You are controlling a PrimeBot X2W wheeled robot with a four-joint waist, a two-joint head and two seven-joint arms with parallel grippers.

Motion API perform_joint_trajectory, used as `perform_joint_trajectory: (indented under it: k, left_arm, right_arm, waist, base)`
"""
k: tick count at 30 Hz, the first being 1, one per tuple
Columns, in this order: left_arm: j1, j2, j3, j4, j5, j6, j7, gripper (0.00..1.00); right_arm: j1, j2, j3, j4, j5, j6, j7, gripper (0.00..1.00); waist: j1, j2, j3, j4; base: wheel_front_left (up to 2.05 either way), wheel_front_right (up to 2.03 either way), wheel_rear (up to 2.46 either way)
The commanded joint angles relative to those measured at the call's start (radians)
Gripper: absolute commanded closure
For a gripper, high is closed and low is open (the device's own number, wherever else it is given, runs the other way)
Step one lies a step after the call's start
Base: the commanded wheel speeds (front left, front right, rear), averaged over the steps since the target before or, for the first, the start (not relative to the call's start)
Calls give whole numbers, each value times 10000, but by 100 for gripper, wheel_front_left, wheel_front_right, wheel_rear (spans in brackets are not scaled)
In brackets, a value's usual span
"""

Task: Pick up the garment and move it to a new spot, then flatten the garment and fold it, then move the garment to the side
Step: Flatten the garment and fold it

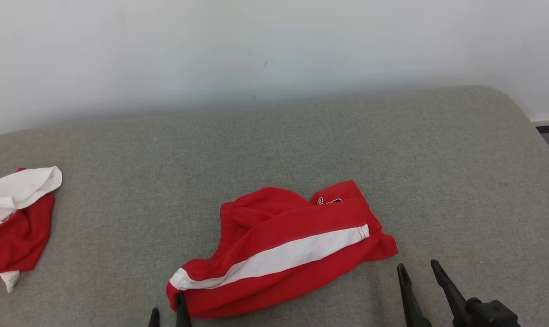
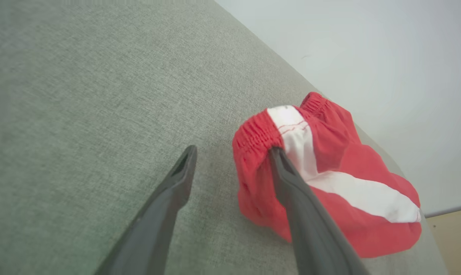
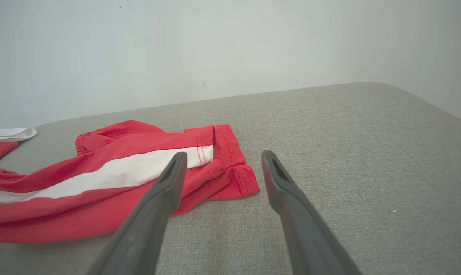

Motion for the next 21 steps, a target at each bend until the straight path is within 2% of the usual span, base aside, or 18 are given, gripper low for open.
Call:
perform_joint_trajectory:
  k: [1, 7, 12, 14, 18, 21]
  left_arm:
    - [325, 26, 211, 10, 411, -25, -33, 0]
    - [904, 18, 1167, -508, 1518, -329, -33, 0]
    - [1253, 39, 2127, -1620, 3455, -1053, -33, 0]
    - [1425, 41, 2455, -1908, 4255, -1147, -33, 0]
    - [1467, 72, 2867, -2323, 5502, -1728, -33, 0]
    - [1580, 59, 3012, -2566, 6318, -1967, -33, 0]
  right_arm:
    - [167, -69, -49, -36, 52, -22, 4, 0]
    - [363, -121, -315, -147, 64, -24, 10, 0]
    - [507, -122, -657, -270, -8, -22, 4, 0]
    - [528, -109, -769, -280, -45, -24, -10, 0]
    - [479, -80, -923, -244, -117, -24, -55, 0]
    - [461, -72, -949, -168, -191, -22, -84, 0]
  waist:
    - [1, 0, -177, 17]
    - [1, 0, -396, 97]
    - [1, 0, -594, 307]
    - [1, 0, -699, 366]
    - [1, 0, -898, 428]
    - [1, 0, -1033, 481]
  base:
    - [0, 0, 0]
    - [0, 0, 0]
    - [0, 0, 0]
    - [0, 0, 0]
    - [0, 0, 0]
    - [0, 0, 0]
